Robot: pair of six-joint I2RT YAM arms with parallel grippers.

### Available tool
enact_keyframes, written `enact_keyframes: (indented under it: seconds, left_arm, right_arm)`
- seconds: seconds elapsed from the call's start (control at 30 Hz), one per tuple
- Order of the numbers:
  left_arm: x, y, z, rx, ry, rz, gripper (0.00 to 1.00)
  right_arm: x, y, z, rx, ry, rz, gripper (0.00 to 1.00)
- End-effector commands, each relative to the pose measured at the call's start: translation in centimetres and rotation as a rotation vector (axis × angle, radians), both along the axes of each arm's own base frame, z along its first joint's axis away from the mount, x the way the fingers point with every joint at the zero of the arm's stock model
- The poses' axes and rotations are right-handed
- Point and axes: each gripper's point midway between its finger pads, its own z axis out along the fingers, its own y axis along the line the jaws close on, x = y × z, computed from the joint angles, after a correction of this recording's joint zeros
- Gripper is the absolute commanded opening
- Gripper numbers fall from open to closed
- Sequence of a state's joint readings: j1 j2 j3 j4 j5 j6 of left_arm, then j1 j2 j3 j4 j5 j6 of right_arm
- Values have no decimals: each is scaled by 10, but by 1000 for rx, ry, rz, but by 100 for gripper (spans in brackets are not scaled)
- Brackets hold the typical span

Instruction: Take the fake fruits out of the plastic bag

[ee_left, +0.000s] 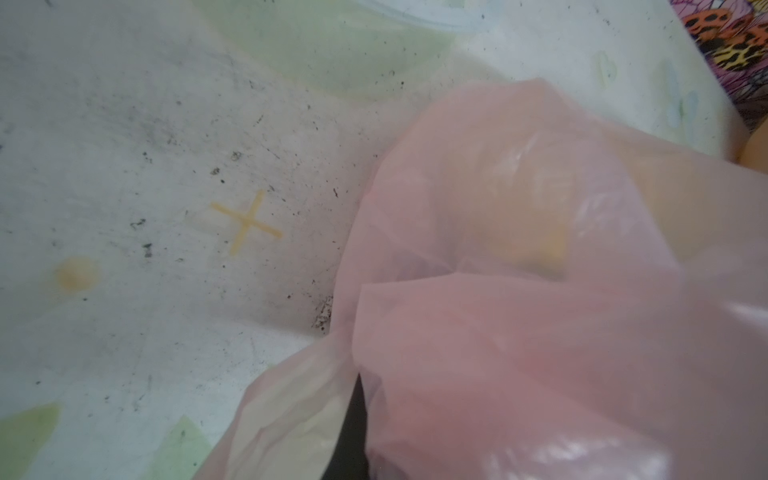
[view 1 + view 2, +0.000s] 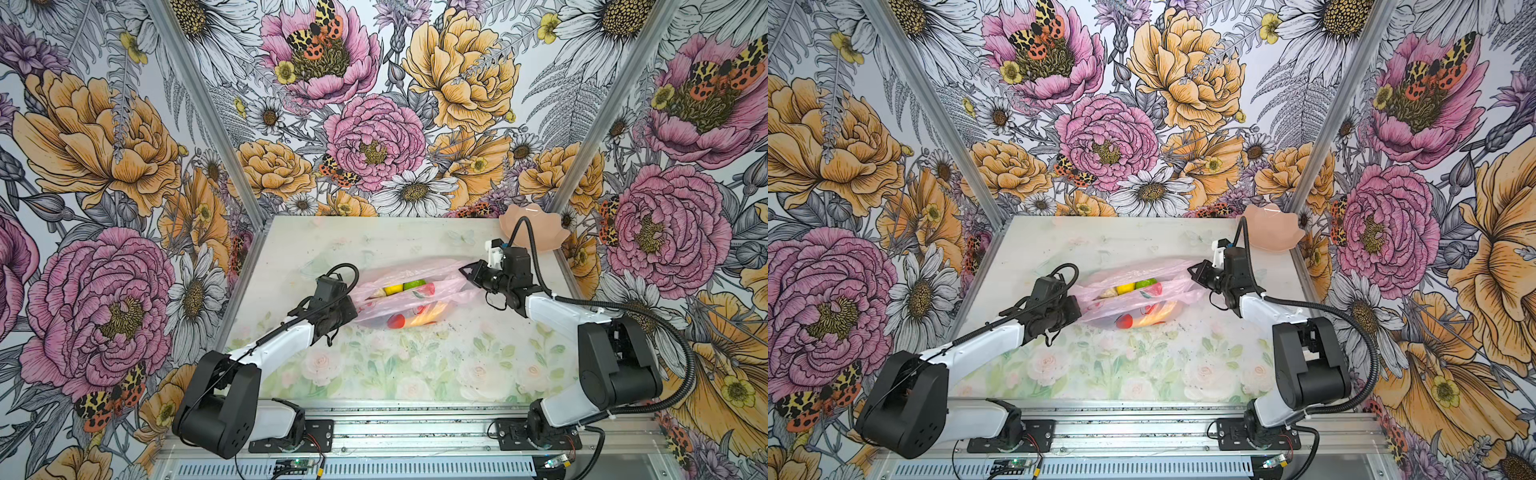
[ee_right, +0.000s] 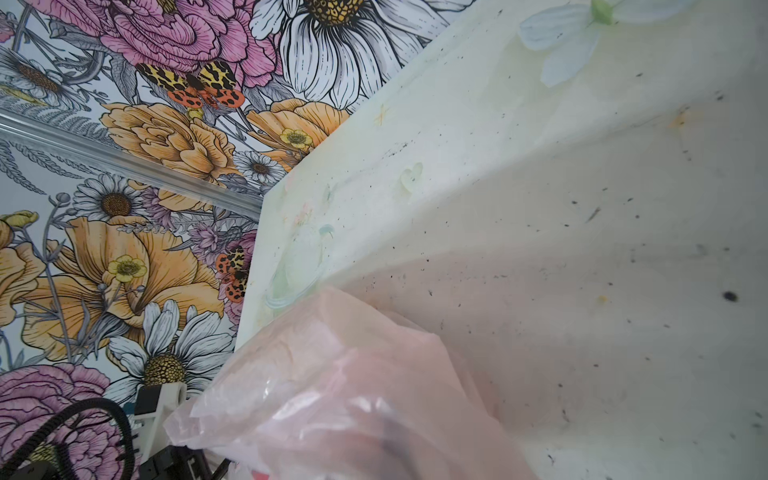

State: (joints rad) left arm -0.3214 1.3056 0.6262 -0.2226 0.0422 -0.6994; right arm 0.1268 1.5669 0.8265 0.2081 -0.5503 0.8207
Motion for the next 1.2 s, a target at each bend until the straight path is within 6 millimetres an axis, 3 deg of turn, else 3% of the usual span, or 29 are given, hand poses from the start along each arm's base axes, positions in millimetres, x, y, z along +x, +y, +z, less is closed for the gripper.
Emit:
enact_keyframes:
  seconds: [0.0, 0.2, 0.33, 0.47, 0.7, 0.8, 0.93, 1.03, 1.17]
  left_arm:
    - [23, -6, 32, -77, -163, -35, 0]
    - [32, -51, 60, 10, -227, -203, 0]
    - [34, -65, 61, 0, -235, -234, 0]
    - [34, -72, 57, -4, -224, -251, 0]
    - [34, -84, 57, -12, -221, -276, 0]
    - [34, -86, 56, -5, -214, -277, 0]
    - [35, -85, 52, 9, -189, -269, 0]
    - [35, -86, 51, 10, -181, -271, 0]
    - [33, -86, 50, 6, -176, -271, 0]
  right_arm:
    - [14, -6, 10, 84, -39, -23, 0]
    - [7, 3, 17, 25, -39, 17, 0]
    - [-2, -6, 22, -41, -26, -10, 50]
    - [-16, -21, 28, -143, 0, -54, 71]
    - [-46, -36, 28, -320, 68, -144, 76]
    - [-59, -21, 26, -377, 75, -133, 76]
    - [-68, 0, 8, -386, 131, -127, 76]
    - [-66, 11, -10, -399, 184, -132, 77]
    - [-54, 36, -11, -408, 182, -83, 78]
